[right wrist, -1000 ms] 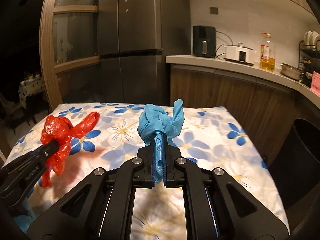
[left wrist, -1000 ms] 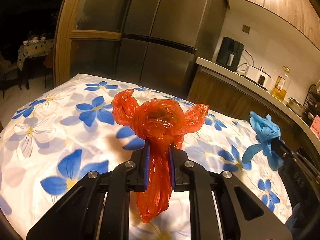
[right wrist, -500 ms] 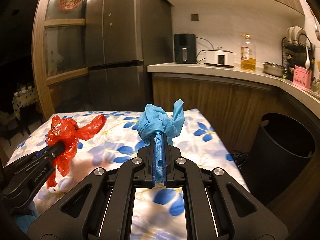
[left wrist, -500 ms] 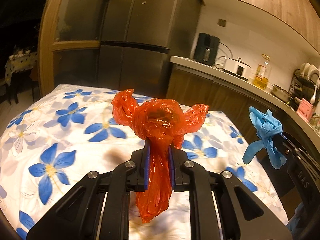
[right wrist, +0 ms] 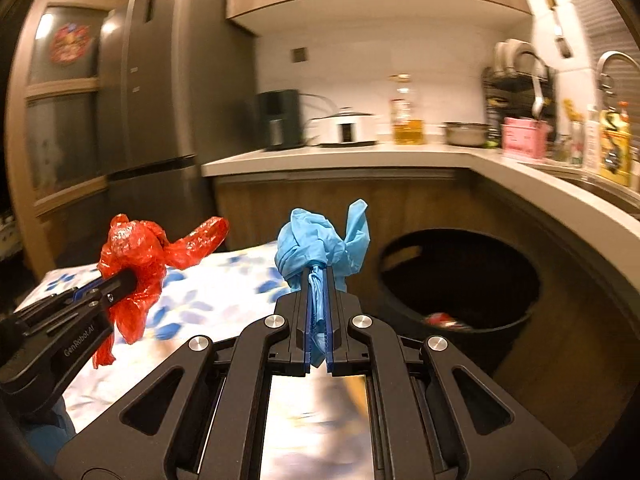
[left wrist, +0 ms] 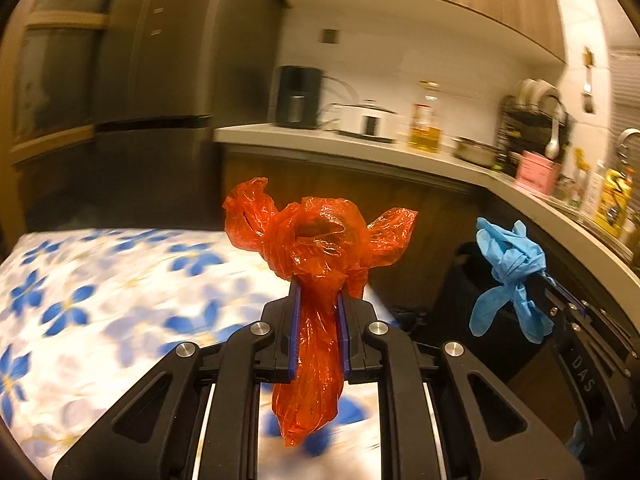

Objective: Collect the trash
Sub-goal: 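Carry the orange-red bag and blue glove with both tools over the black bin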

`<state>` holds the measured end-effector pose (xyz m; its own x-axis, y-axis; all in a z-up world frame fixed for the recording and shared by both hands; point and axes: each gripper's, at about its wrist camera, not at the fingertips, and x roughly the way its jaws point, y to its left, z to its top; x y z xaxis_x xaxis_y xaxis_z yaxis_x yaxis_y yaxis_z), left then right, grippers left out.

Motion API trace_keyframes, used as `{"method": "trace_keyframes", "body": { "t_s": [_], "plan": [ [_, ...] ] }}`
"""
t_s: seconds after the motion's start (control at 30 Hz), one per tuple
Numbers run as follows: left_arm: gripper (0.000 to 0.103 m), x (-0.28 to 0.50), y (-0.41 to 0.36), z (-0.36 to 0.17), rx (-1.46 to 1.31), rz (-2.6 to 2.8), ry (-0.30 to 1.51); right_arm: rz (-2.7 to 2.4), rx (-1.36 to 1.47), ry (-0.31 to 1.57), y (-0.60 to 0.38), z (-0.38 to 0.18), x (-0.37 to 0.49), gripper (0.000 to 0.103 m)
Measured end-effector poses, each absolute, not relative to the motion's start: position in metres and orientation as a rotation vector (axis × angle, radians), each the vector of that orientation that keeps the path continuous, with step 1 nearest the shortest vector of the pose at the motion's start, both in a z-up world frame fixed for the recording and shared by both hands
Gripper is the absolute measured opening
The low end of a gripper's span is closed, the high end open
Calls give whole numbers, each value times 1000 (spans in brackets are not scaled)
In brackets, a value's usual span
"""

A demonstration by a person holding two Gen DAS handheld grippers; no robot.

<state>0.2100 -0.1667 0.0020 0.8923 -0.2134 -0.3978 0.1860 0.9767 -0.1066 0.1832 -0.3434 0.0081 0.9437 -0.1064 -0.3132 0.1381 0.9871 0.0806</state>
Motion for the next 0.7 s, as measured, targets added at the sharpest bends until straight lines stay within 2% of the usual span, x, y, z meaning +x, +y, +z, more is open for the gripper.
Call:
{"method": "trace_keyframes", "body": {
  "t_s": [0.33,0.7],
  "plan": [
    [15,235,-262,10,-17,-379,416,-283,128,302,-425,11,182,5],
    [15,252,-315,6,5,-501,392,-331,144,293,-467,11,188,5]
  ]
}}
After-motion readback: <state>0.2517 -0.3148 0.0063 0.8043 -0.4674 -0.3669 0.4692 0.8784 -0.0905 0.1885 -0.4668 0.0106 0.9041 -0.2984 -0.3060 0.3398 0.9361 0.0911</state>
